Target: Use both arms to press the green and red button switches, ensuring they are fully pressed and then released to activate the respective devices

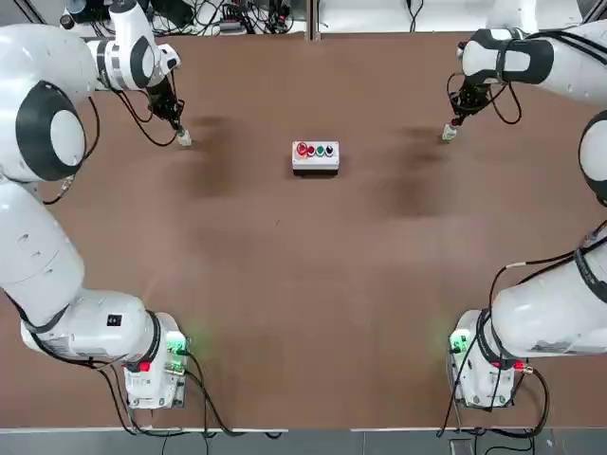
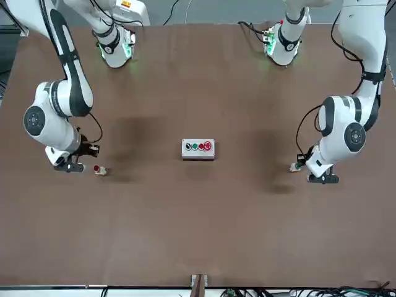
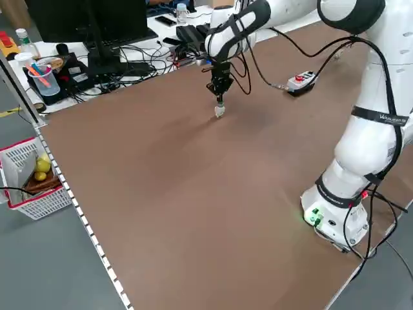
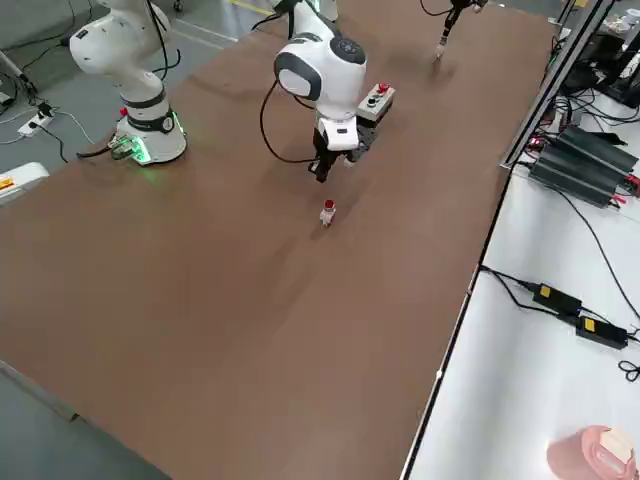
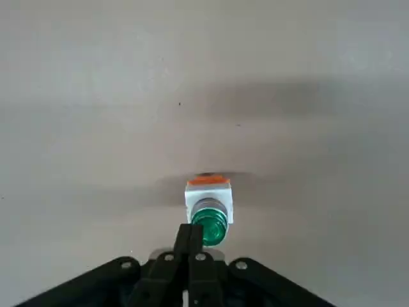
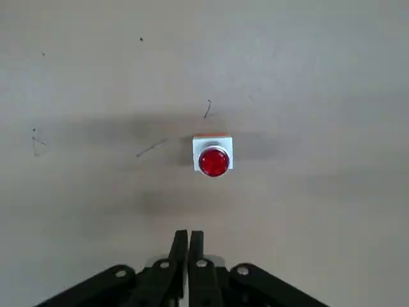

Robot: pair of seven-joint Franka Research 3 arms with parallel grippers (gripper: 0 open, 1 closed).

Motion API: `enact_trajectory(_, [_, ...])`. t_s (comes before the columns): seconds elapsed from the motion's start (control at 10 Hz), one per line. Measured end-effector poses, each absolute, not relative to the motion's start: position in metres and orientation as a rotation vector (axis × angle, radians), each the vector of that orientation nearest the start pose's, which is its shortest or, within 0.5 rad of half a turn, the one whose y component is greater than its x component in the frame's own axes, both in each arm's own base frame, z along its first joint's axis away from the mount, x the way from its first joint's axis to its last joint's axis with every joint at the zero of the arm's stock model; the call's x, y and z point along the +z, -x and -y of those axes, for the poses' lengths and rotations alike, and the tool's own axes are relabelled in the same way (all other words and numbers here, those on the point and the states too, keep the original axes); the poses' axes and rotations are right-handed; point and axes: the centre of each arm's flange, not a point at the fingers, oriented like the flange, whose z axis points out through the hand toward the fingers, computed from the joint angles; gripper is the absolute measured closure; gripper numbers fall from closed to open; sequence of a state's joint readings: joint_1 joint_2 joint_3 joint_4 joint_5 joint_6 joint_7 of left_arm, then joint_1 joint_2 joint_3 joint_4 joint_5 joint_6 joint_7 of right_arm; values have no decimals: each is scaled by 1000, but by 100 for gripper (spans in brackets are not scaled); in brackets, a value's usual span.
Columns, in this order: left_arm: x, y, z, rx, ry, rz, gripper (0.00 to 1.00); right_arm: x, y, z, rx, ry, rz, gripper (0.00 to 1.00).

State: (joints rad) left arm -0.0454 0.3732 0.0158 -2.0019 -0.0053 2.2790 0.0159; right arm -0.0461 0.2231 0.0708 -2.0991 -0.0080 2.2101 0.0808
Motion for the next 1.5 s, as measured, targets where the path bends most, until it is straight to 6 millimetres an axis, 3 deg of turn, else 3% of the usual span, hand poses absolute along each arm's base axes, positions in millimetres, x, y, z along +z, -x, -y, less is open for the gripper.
enact_trajectory(0.7, [264, -597, 22, 129, 3136, -77, 99, 290, -566, -7, 171, 3131, -80, 93])
enact_trajectory(1.2, [265, -598, 24, 111, 3138, -82, 99, 290, -589, 5, 119, 3149, -89, 93])
enact_trajectory(1.5, [264, -598, 25, 113, 3138, -86, 99, 273, -595, 8, 114, 3157, -84, 93])
